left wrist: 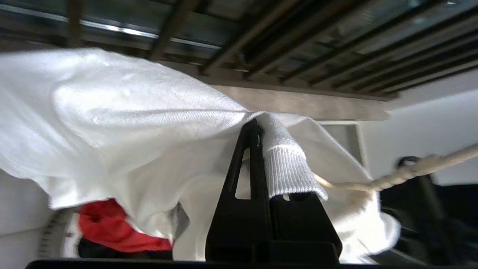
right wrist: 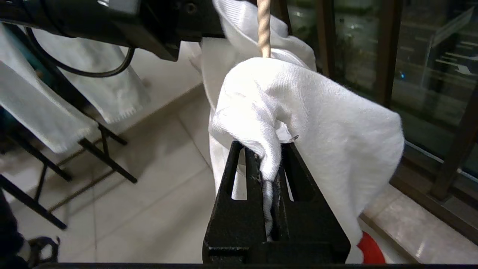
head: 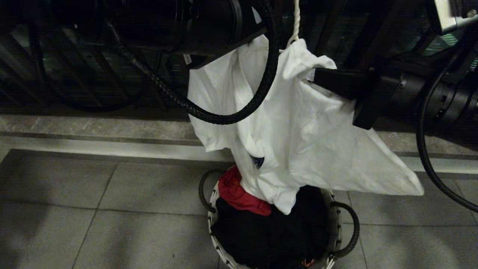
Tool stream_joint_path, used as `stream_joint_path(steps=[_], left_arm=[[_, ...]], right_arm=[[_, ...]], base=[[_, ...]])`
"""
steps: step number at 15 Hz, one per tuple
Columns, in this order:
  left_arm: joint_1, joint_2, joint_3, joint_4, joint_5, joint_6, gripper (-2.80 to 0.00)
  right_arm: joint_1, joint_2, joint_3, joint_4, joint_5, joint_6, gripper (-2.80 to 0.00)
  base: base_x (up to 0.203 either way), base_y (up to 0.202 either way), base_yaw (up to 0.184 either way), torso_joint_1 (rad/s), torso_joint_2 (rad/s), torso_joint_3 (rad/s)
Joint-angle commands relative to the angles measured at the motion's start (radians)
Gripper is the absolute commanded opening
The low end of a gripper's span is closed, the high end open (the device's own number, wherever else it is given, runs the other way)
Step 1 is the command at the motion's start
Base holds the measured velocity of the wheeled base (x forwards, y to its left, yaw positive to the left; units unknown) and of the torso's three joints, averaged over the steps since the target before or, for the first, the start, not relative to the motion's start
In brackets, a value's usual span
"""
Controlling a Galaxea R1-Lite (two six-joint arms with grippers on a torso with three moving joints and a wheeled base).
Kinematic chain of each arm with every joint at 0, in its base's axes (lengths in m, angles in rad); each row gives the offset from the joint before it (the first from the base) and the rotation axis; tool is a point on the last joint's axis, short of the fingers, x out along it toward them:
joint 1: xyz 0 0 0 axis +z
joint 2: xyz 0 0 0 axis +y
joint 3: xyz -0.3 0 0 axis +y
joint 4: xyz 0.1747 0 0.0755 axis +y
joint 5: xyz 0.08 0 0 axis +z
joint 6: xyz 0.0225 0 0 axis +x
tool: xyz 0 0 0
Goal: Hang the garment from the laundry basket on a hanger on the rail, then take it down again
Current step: Hang the clothes on the clothes rack
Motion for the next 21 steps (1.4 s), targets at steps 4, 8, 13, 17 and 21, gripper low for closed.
stream_joint_path(steps=[4, 8, 13, 17, 21], left_arm=[[-0.044, -0.037, 0.01, 0.007, -0.044, -0.005, -2.8], [-0.073, -0.046, 0.023, 0.006, -0.046, -0.005, -2.8], [-0.085, -0.043, 0.037, 0.008, -0.046, -0.006, -2.8], [-0.085, -0.05, 0.061, 0.013, -0.043, -0.005, 0.0], [-0.085, -0.085, 0.127, 0.014, -0.041, -0.002, 0.0]], right_arm=[[0.013, -0.041, 0.142, -0.189, 0.002, 0.077, -2.8], [0.037, -0.048, 0.163, -0.221, 0.0, 0.083, -2.8], [0.056, -0.03, 0.164, -0.223, 0.002, 0.082, -2.8], [0.056, -0.03, 0.163, -0.223, 0.002, 0.083, -2.8], [0.056, -0.03, 0.159, -0.223, 0.0, 0.083, -2.8]], base=[[0.0, 0.0, 0.0, 0.0, 0.0, 0.0], [0.0, 0.0, 0.0, 0.0, 0.0, 0.0], [0.0, 0.0, 0.0, 0.0, 0.0, 0.0], [0.0, 0.0, 0.0, 0.0, 0.0, 0.0], [0.0, 0.0, 0.0, 0.0, 0.0, 0.0]])
